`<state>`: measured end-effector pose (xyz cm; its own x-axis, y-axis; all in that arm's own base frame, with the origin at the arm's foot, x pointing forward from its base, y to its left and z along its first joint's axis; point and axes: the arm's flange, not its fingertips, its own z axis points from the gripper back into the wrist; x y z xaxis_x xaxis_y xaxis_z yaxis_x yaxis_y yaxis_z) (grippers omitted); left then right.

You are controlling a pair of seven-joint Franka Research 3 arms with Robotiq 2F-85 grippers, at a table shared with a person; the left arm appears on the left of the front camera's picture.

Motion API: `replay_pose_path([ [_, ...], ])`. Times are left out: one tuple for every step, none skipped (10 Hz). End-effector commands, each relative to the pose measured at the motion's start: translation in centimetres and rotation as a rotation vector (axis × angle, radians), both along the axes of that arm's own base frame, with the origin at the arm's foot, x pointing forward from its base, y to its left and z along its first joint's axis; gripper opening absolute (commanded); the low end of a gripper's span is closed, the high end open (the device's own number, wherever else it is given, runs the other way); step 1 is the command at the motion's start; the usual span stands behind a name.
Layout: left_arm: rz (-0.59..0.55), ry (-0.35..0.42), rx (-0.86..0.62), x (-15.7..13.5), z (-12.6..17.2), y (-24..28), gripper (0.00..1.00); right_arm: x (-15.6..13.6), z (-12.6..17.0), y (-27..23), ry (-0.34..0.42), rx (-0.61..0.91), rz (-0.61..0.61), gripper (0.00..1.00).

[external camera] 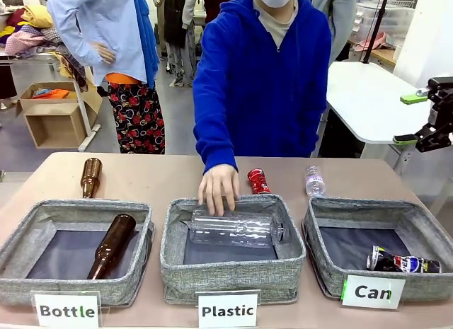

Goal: Sort the can waste into the basket.
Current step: Pick up the can waste from the table and place it in the right Fabric basket.

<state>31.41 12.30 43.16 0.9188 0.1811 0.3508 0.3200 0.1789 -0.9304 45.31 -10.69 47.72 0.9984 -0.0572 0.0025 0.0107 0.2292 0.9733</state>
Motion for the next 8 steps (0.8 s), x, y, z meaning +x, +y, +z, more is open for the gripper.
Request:
replay_pose_path([
  [-0.005, 0.003, -0.006, -0.21, 0.25, 0.03, 1.0, 0.1, 0.34, -0.36, -0.018, 0.0, 0.015, 1.0],
  [-0.005, 0.003, -0.006, -0.21, 0.25, 0.03, 1.0, 0.1, 0.34, -0.36, -0.018, 0.0, 0.015, 1.0],
  [-0.005, 0.003, -0.006, -0.21, 0.25, 0.03, 1.0, 0.1, 0.34, -0.36, -0.018, 0.0, 0.015, 1.0],
  [-0.005, 0.003, -0.006, -0.21, 0.25, 0.03, 1.0, 0.1, 0.34, -0.36, -0.018, 0.0, 0.015, 1.0],
  [-0.005, 0.003, -0.006, -0.21, 0.25, 0.03, 1.0, 0.1, 0.34, -0.36, -0.018, 0.0, 0.015, 1.0],
  [-0.005, 0.003, -0.006, -0.21, 0.25, 0.03, 1.0, 0.1, 0.34, -0.36, -0.018, 0.0, 0.015, 1.0],
  [-0.005, 0.003, -0.006, -0.21, 0.25, 0.03, 1.0, 0.1, 0.34, -0.36, -0.018, 0.0, 0.015, 1.0],
  [-0.005, 0.003, -0.006, -0.21, 0.25, 0.03, 1.0, 0.1, 0.34, -0.36, -0.018, 0.0, 0.015, 1.0],
])
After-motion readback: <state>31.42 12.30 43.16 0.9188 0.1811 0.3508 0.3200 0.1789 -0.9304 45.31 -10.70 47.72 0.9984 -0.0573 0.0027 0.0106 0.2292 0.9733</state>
